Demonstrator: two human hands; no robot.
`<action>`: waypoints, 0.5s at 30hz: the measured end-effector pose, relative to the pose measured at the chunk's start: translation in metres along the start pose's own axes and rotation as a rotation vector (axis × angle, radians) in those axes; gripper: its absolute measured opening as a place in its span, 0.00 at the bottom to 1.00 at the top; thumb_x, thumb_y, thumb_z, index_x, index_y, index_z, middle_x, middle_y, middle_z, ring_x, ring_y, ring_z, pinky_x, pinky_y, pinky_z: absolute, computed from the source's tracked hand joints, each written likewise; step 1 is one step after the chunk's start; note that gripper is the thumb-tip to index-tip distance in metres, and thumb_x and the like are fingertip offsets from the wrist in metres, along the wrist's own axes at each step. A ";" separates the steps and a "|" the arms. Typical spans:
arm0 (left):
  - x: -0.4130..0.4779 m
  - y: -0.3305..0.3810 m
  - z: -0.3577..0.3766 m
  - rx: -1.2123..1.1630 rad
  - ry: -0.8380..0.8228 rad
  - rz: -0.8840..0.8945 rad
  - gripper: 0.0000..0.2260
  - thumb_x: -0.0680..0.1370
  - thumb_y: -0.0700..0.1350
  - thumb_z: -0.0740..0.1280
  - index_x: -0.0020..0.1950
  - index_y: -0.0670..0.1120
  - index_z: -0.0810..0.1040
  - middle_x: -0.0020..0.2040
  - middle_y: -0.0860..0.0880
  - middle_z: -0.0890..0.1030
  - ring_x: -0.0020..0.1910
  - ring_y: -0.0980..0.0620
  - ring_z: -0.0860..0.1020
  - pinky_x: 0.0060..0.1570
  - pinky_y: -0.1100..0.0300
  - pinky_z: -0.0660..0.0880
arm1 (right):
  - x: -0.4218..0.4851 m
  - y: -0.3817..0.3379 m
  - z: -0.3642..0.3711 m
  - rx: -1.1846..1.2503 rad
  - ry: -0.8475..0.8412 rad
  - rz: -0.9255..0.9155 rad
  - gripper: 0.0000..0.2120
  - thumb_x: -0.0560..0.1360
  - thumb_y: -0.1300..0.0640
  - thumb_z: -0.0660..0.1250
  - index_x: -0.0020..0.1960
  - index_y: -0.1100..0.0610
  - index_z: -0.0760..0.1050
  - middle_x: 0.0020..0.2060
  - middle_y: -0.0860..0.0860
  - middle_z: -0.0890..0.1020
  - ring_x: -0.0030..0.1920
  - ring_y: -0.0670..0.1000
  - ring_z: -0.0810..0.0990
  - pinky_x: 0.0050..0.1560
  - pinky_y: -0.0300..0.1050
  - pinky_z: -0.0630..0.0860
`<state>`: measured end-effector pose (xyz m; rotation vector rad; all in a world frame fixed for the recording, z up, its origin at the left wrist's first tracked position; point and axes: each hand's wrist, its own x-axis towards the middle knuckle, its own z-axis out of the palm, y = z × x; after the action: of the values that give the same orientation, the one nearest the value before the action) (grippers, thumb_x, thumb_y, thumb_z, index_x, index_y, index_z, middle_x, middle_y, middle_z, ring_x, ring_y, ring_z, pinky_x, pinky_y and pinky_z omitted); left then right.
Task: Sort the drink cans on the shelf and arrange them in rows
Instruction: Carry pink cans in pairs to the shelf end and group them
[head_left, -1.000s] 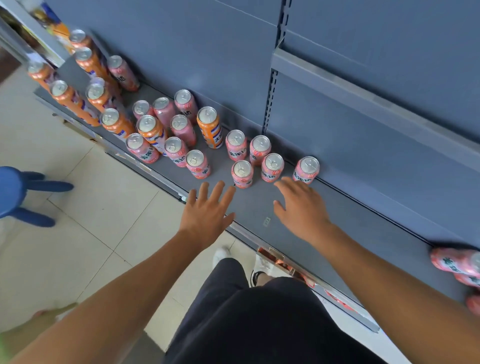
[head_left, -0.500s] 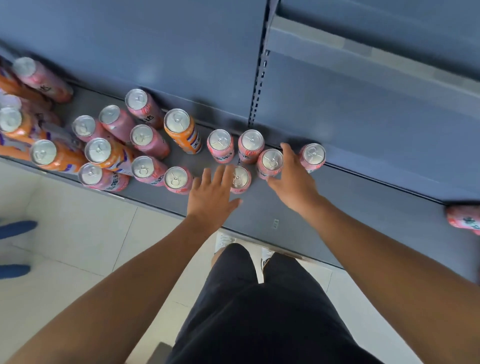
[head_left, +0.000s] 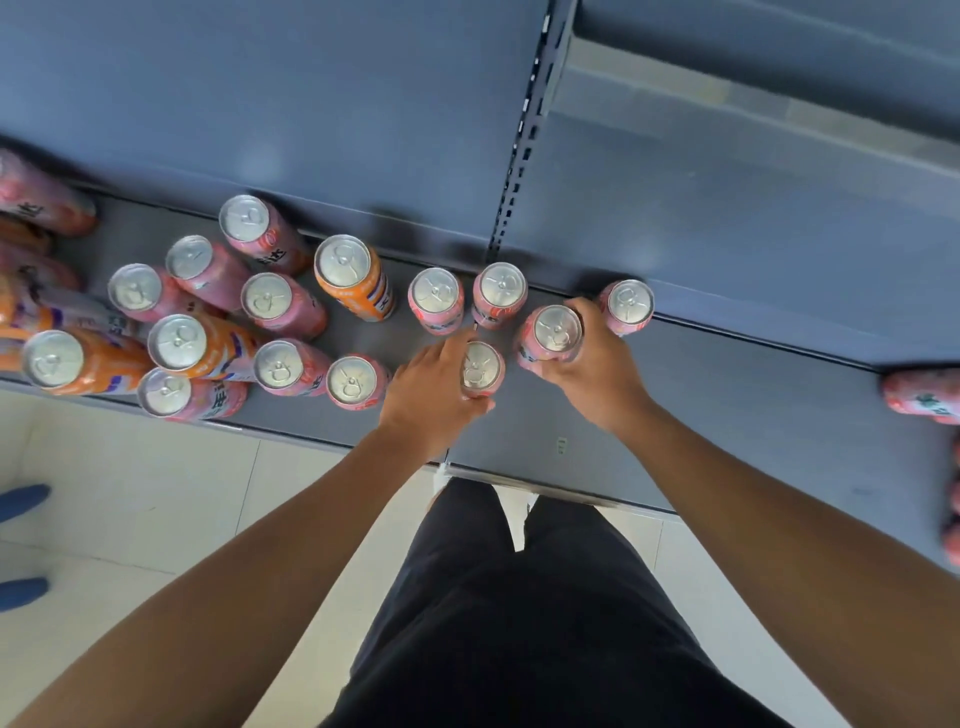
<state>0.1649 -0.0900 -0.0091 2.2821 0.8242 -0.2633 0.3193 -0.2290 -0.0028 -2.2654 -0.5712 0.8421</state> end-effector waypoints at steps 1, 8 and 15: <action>-0.004 0.001 -0.006 -0.109 0.008 -0.019 0.33 0.69 0.53 0.77 0.70 0.55 0.66 0.61 0.51 0.78 0.61 0.47 0.75 0.60 0.49 0.73 | -0.006 -0.004 -0.003 0.023 0.013 0.016 0.26 0.67 0.55 0.80 0.57 0.46 0.68 0.49 0.41 0.79 0.49 0.46 0.79 0.46 0.36 0.72; -0.020 0.018 -0.050 -0.817 -0.037 -0.106 0.32 0.62 0.47 0.83 0.61 0.55 0.71 0.56 0.56 0.80 0.57 0.57 0.79 0.56 0.61 0.76 | -0.035 -0.032 -0.032 0.237 0.063 0.104 0.32 0.67 0.59 0.80 0.64 0.49 0.66 0.50 0.37 0.77 0.50 0.36 0.76 0.50 0.34 0.70; -0.027 0.041 -0.075 -1.338 -0.360 -0.280 0.21 0.76 0.52 0.70 0.68 0.51 0.73 0.64 0.46 0.81 0.62 0.44 0.80 0.52 0.39 0.79 | -0.066 -0.056 -0.058 0.644 0.085 0.178 0.18 0.72 0.64 0.76 0.55 0.48 0.75 0.48 0.47 0.84 0.47 0.43 0.83 0.48 0.36 0.77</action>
<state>0.1669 -0.0767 0.0792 0.8441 0.7600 -0.1513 0.3040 -0.2525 0.0976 -1.7573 -0.0363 0.8574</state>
